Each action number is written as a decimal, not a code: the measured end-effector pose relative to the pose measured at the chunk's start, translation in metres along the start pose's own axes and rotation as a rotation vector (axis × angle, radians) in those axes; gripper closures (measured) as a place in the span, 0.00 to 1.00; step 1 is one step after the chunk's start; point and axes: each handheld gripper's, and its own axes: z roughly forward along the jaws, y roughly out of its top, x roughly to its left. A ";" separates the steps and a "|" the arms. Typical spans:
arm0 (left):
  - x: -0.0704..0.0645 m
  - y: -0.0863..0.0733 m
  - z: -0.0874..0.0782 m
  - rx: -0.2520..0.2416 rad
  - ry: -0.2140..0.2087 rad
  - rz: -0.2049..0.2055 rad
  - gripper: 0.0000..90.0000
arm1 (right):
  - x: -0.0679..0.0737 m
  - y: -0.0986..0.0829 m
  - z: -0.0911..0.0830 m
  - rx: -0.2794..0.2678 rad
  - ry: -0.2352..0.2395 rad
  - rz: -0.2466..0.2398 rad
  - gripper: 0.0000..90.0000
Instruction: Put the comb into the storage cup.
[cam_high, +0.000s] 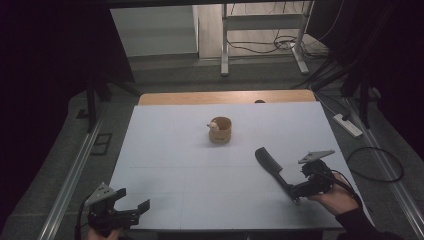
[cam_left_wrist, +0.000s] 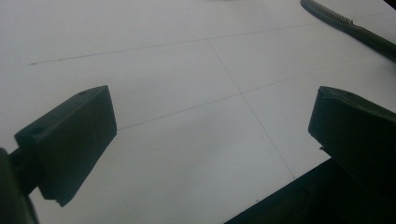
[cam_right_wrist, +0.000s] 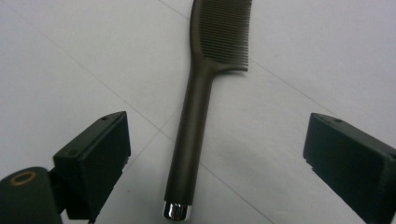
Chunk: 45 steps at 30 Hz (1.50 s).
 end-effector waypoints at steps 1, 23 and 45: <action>0.000 0.000 0.000 0.001 0.000 0.000 0.01 | 0.001 0.001 0.000 0.000 0.003 0.000 0.06; 0.000 0.000 0.001 0.007 0.003 0.004 0.01 | 0.012 0.016 0.015 -0.001 0.016 -0.041 0.00; 0.000 0.000 0.000 0.007 0.005 0.009 0.01 | 0.014 0.017 0.037 0.087 -0.021 -0.038 0.00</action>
